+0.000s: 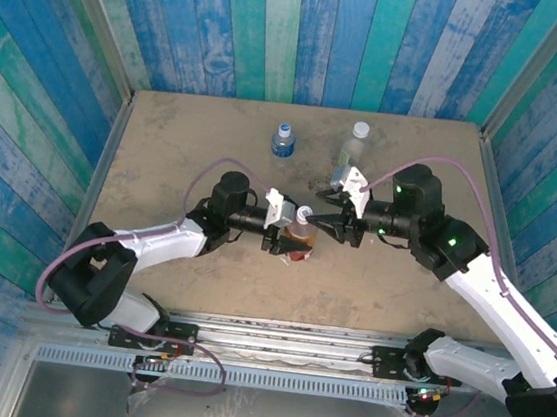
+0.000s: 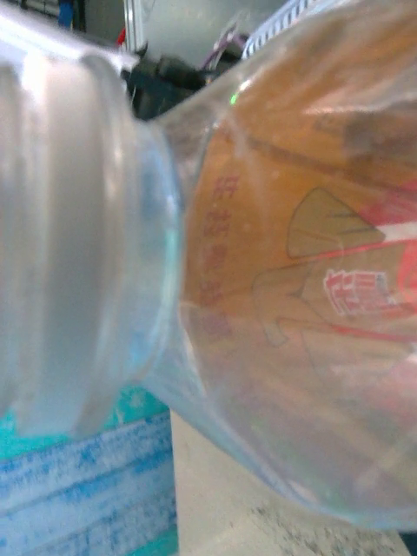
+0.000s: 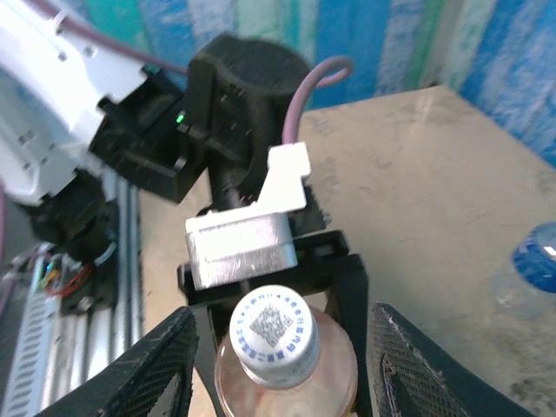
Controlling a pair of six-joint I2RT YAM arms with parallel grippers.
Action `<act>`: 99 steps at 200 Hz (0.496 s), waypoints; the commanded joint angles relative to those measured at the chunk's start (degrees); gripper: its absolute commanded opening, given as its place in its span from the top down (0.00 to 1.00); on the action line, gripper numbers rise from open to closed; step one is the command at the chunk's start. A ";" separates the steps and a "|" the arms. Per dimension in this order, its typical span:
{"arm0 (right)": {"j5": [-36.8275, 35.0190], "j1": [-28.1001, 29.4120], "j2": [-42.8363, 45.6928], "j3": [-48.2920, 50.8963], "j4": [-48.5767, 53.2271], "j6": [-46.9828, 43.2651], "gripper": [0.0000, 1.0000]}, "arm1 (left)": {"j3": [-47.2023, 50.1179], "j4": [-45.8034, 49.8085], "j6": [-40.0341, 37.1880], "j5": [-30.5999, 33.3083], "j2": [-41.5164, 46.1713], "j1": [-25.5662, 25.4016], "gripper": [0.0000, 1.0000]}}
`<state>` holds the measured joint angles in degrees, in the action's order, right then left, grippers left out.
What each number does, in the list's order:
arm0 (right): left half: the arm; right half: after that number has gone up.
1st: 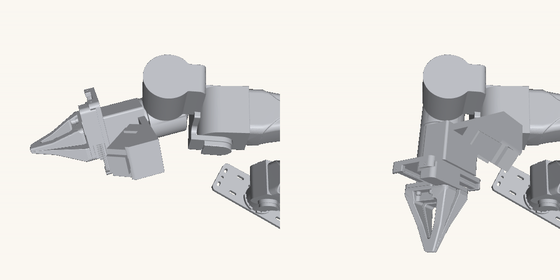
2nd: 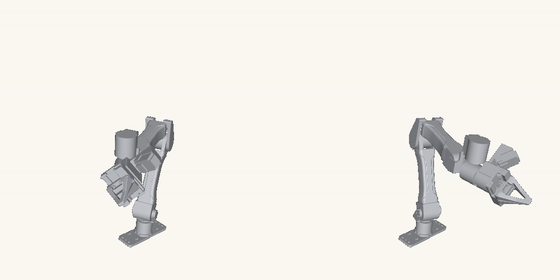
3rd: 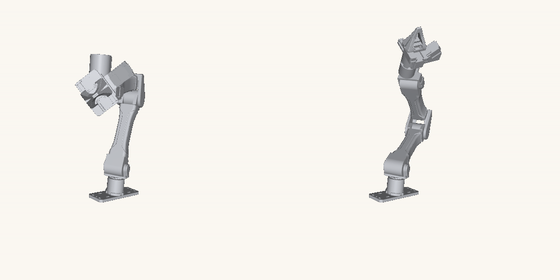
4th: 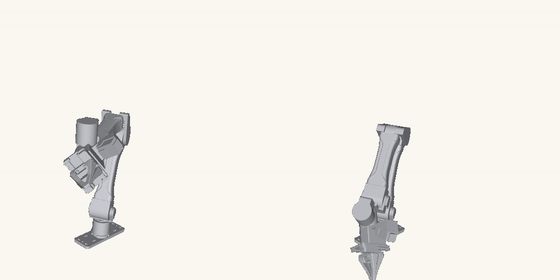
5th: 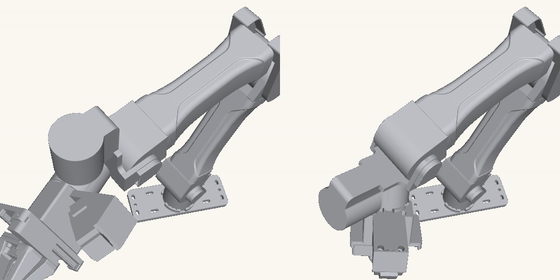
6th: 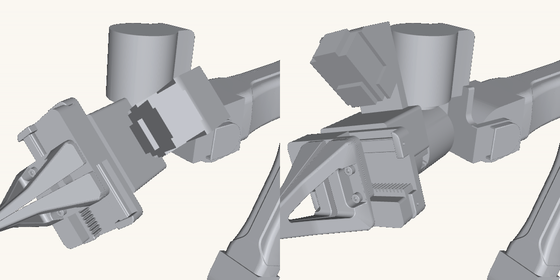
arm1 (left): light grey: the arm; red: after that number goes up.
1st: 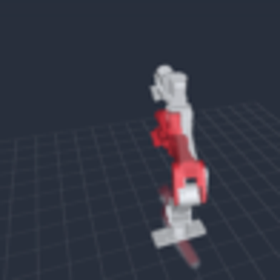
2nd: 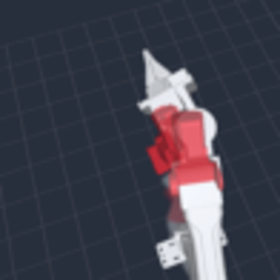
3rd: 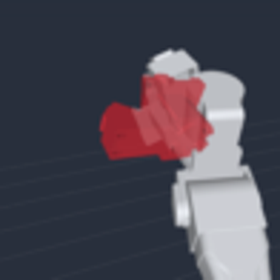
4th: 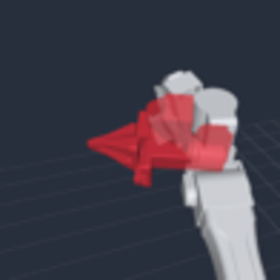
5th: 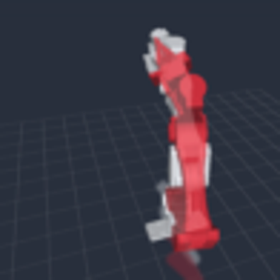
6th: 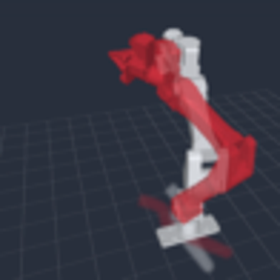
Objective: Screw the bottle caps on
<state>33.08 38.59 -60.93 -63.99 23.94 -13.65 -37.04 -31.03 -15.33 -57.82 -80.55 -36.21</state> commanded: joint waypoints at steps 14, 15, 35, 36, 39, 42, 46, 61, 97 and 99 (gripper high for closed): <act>6.65 -0.11 -2.24 -2.63 4.90 -4.60 0.50 | -1.45 3.57 -2.55 -5.12 2.88 0.15 0.35; 6.65 -0.10 -2.30 -2.63 4.89 -4.53 0.50 | -1.41 3.59 -2.53 -5.16 2.82 0.16 0.35; 6.72 -0.12 -3.29 -3.24 4.80 -4.10 0.52 | -1.53 3.74 -2.68 -5.28 2.78 0.17 0.35; 6.77 -0.10 -3.35 -3.25 4.80 -4.10 0.52 | -1.54 3.71 -2.68 -5.28 2.82 0.17 0.35; 6.90 -0.10 -3.40 -3.33 4.80 -4.10 0.52 | -1.52 3.77 -2.68 -5.28 2.83 0.15 0.35; 7.02 -0.12 -3.51 -3.34 4.81 -4.23 0.52 | -1.54 3.78 -2.73 -5.28 2.73 0.21 0.35; 7.12 -0.14 -3.50 -3.34 4.80 -4.31 0.51 | -1.53 3.78 -2.72 -5.22 2.71 0.17 0.35; 7.13 -0.16 -3.34 -3.01 4.73 -5.07 0.45 | -1.54 3.87 -2.77 -5.18 2.64 0.17 0.35; 5.66 0.16 -3.38 -1.75 2.25 -6.95 0.47 | -2.03 4.27 -2.68 -6.75 1.84 0.17 0.35; 5.56 0.17 -3.34 -1.69 2.14 -7.06 0.47 | -2.06 4.36 -2.75 -6.81 1.81 0.17 0.35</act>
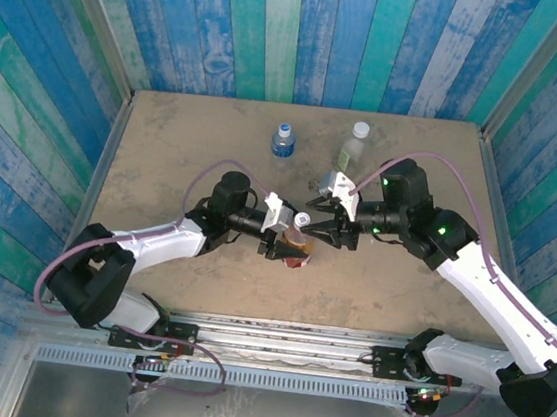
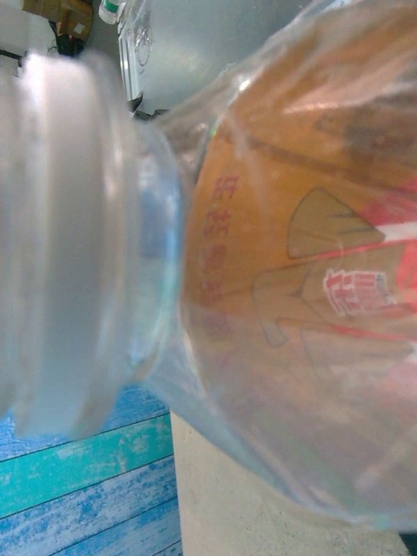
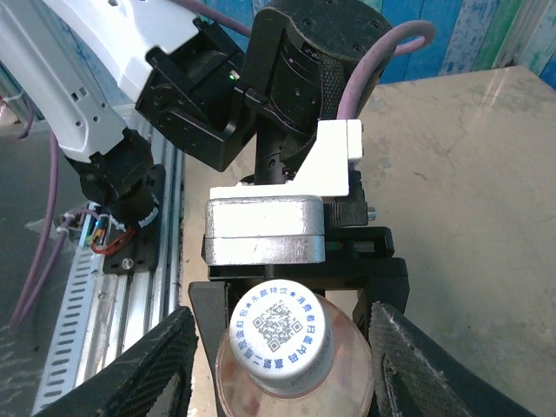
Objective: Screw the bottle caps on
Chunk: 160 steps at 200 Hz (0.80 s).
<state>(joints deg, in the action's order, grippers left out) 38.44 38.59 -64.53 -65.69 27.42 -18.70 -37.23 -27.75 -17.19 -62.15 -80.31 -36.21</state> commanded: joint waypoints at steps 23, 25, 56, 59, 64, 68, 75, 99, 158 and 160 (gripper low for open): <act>-0.16 0.66 -0.26 0.13 -2.81 -2.99 0.48 | -1.95 1.37 -1.02 -2.88 1.46 0.17 0.35; -0.13 0.78 -0.27 0.13 -2.77 -3.14 0.49 | -1.94 1.44 -1.01 -2.89 1.45 0.17 0.35; -0.09 1.11 -1.03 -0.27 -2.74 -4.37 0.53 | -2.34 1.97 -1.00 -3.05 1.14 0.14 0.35; -0.04 1.13 -1.11 -0.24 -2.73 -4.37 0.53 | -2.40 1.99 -1.00 -3.06 1.09 0.17 0.35; 0.05 1.06 -1.17 -0.29 -2.72 -4.35 0.54 | -2.33 2.00 -1.00 -3.06 1.10 0.17 0.35; 0.19 1.06 -1.18 -0.26 -2.73 -4.48 0.54 | -2.37 2.00 -1.00 -3.07 1.04 0.17 0.35; 0.47 1.05 -1.29 -0.30 -2.62 -4.50 0.54 | -2.44 2.00 -1.00 -3.06 1.04 0.17 0.35; 1.10 1.07 -1.47 -0.20 -2.29 -4.50 0.58 | -2.54 2.08 -1.00 -3.06 0.89 0.18 0.35; 2.43 1.11 -2.87 -1.00 0.03 -4.88 0.64 | -2.71 2.61 -1.19 -2.98 0.89 0.17 0.35; 2.39 1.13 -2.92 -1.01 0.07 -4.91 0.64 | -2.68 2.61 -1.18 -2.91 0.87 0.17 0.35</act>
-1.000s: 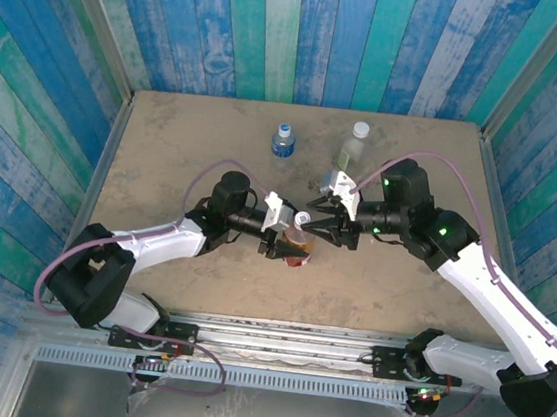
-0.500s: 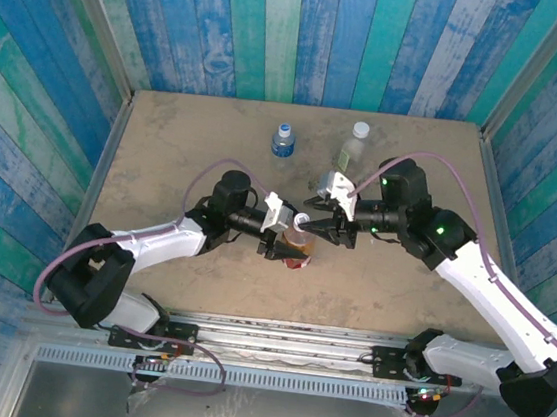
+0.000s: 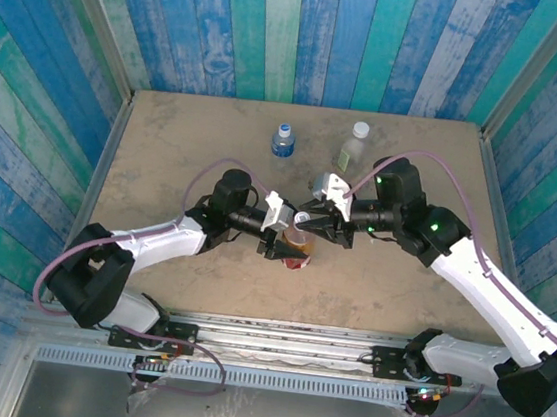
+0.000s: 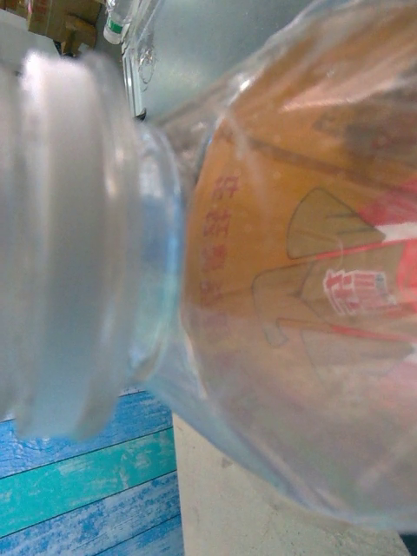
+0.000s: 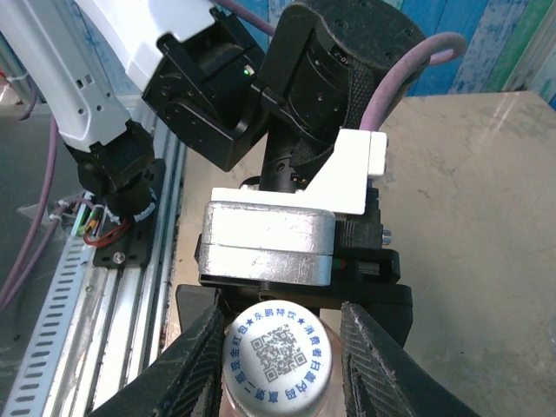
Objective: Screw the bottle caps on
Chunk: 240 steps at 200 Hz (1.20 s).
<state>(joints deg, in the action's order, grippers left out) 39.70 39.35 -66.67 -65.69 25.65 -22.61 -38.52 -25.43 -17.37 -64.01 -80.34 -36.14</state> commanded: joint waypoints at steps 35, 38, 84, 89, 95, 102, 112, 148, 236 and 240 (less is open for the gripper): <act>0.83 0.31 -0.87 -0.85 2.12 -0.42 0.69 | -1.61 0.25 -0.85 -0.77 0.80 0.11 0.35; 0.86 0.35 -0.83 -0.70 2.12 -0.32 0.70 | -1.61 0.15 -0.77 -0.69 0.75 0.11 0.35; -4.75 0.29 -1.07 0.78 1.76 4.15 0.72 | -0.67 -9.23 6.55 8.44 0.72 0.11 0.36; -6.17 0.31 -1.17 1.09 1.29 5.35 0.72 | -0.67 -10.19 7.35 10.22 0.71 0.06 0.36; -8.04 0.37 -1.42 1.54 0.56 6.83 0.71 | -0.73 -11.51 8.45 12.64 0.77 0.08 0.36; -11.21 0.36 -1.73 2.16 -0.46 9.30 0.72 | -1.00 -12.51 9.38 16.28 0.68 0.10 0.36; -15.80 0.46 -2.35 2.49 -0.62 11.72 0.75 | -1.78 -12.76 10.10 20.68 0.48 0.03 0.36; -28.04 1.30 -4.19 3.57 -2.29 22.70 0.80 | -3.83 -13.33 12.26 33.47 -0.07 0.03 0.37; -44.16 1.84 -8.19 0.47 1.52 36.18 0.79 | -5.73 -10.22 11.17 36.95 -1.65 -1.21 0.38; -44.02 1.89 -8.04 0.55 1.24 35.88 0.79 | -5.77 -10.09 11.20 36.94 -1.72 -1.28 0.38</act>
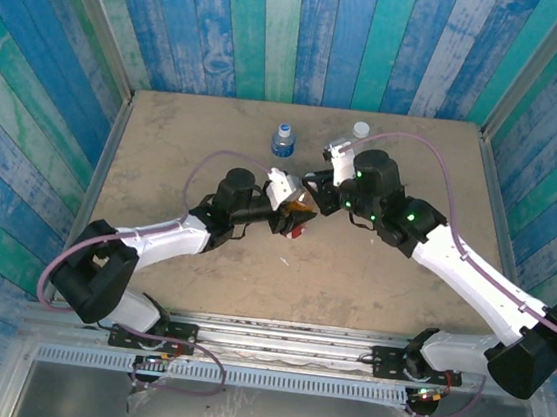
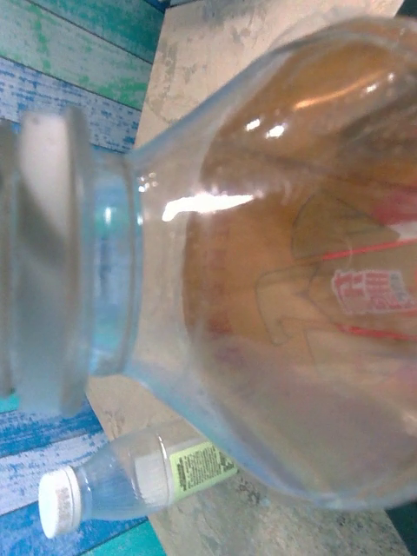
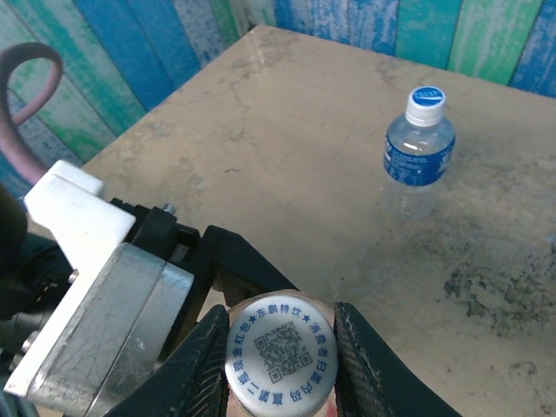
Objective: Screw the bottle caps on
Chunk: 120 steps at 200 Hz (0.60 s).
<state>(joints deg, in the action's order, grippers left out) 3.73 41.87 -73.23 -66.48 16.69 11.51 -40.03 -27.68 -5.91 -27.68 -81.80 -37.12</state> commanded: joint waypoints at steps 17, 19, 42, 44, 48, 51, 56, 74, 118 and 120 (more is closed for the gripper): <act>-5.50 -0.65 -1.00 1.15 8.89 -0.21 0.75 | -3.94 -7.72 -0.22 0.30 -0.29 -0.23 0.38; -5.25 -0.65 -0.96 1.13 8.78 -0.29 0.75 | -3.99 -7.73 -0.21 0.16 -0.29 -0.23 0.38; -2.65 -0.65 -0.15 0.68 6.64 -2.09 0.69 | -3.83 -7.23 -0.49 -1.14 -0.65 -0.21 0.38; -2.34 -0.65 -0.02 0.70 6.39 -2.30 0.69 | -3.78 -7.17 -0.50 -1.26 -0.71 -0.22 0.38; -1.63 -0.65 0.24 0.70 5.86 -2.86 0.68 | -3.62 -7.13 -0.56 -1.48 -0.66 -0.23 0.38; -1.09 -0.65 0.48 0.70 5.42 -3.29 0.68 | -3.53 -7.11 -0.60 -1.64 -0.60 -0.23 0.38; -0.14 -0.67 0.83 0.72 4.64 -3.83 0.66 | -3.40 -7.12 -0.73 -1.91 -0.56 -0.23 0.38; 0.92 -0.65 2.35 1.60 1.55 -4.18 0.65 | -2.74 -7.01 -1.17 -2.71 -0.21 -0.23 0.38; 2.57 -0.82 2.55 4.24 -3.29 0.22 0.69 | -2.08 -9.63 0.36 -3.30 0.11 -0.23 0.38; 2.68 -0.86 2.45 4.36 -3.50 0.67 0.69 | -2.11 -9.84 0.50 -3.31 0.07 -0.23 0.38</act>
<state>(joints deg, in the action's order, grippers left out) 5.63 41.54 -70.11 -64.47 13.17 9.65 -40.56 -30.63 -6.13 -29.30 -81.91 -37.23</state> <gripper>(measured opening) 0.322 0.678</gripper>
